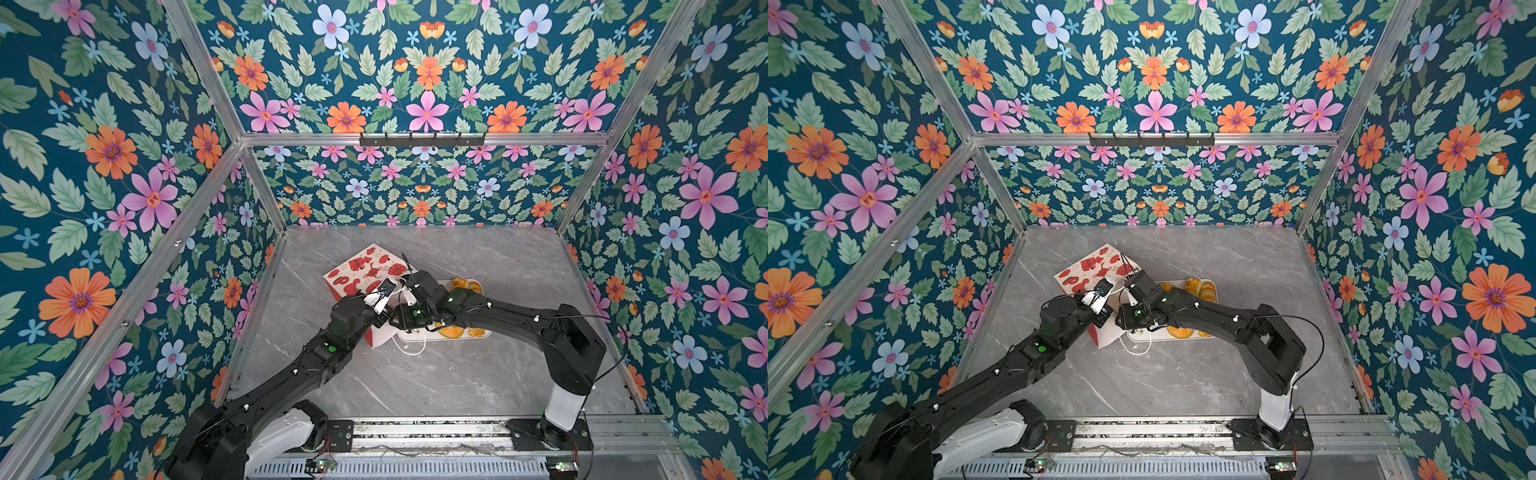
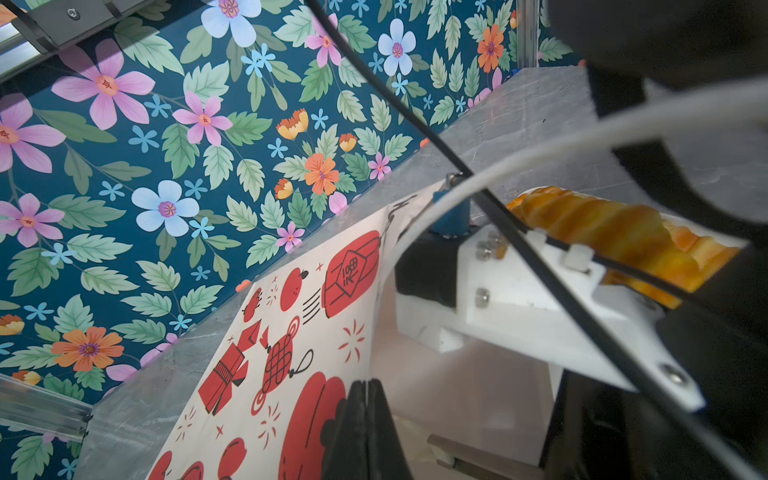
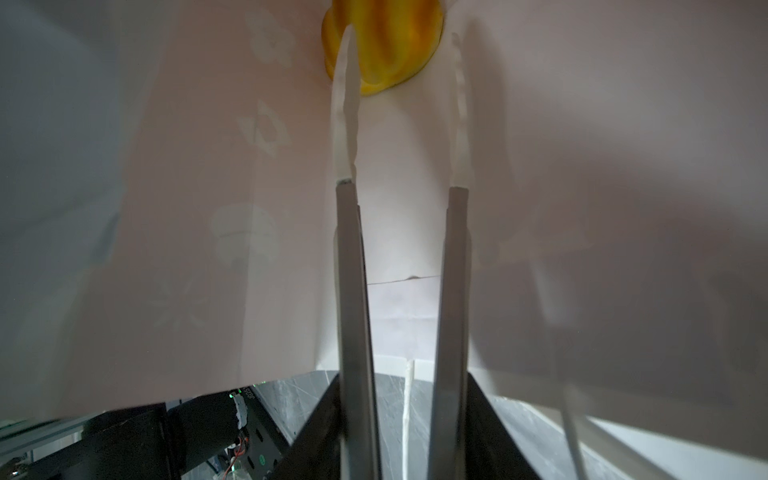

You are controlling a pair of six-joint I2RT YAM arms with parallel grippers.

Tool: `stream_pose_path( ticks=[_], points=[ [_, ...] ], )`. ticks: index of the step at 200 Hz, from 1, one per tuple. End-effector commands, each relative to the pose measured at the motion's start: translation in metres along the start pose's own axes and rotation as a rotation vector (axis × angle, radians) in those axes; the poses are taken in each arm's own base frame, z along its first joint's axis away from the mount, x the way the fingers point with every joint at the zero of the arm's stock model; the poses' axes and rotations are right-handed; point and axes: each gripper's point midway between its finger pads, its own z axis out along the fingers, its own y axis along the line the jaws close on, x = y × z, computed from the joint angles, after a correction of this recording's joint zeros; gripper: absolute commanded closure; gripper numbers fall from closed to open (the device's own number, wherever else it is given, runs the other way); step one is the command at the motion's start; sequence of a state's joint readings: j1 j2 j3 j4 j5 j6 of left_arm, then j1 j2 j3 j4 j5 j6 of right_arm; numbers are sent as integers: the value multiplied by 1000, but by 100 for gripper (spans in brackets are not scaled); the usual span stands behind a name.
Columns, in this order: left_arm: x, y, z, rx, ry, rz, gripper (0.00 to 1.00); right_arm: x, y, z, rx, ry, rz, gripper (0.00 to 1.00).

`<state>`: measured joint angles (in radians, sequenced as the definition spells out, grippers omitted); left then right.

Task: Take the fake bread out of the paper bag
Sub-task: 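Move the tongs back toward the bag opening held by the left gripper, then reach the tongs into the bag and close them on the small yellow bread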

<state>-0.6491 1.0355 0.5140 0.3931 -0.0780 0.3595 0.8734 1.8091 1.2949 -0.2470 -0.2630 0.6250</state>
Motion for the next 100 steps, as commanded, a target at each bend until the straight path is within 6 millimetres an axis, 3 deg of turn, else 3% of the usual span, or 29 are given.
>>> stream_pose_path(
  ticks=[1, 58, 100],
  points=[
    [-16, 10, -1, -45, -66, -40, 100, -10, 12, -5, -57, -58, 16, 60],
    [-26, 14, 6, -59, -84, -58, 100, -9, 9, -11, -59, -118, 47, 60],
    [-36, 13, 7, -42, -113, -82, 100, -11, 8, -4, -61, -126, 59, 59]
  ],
)
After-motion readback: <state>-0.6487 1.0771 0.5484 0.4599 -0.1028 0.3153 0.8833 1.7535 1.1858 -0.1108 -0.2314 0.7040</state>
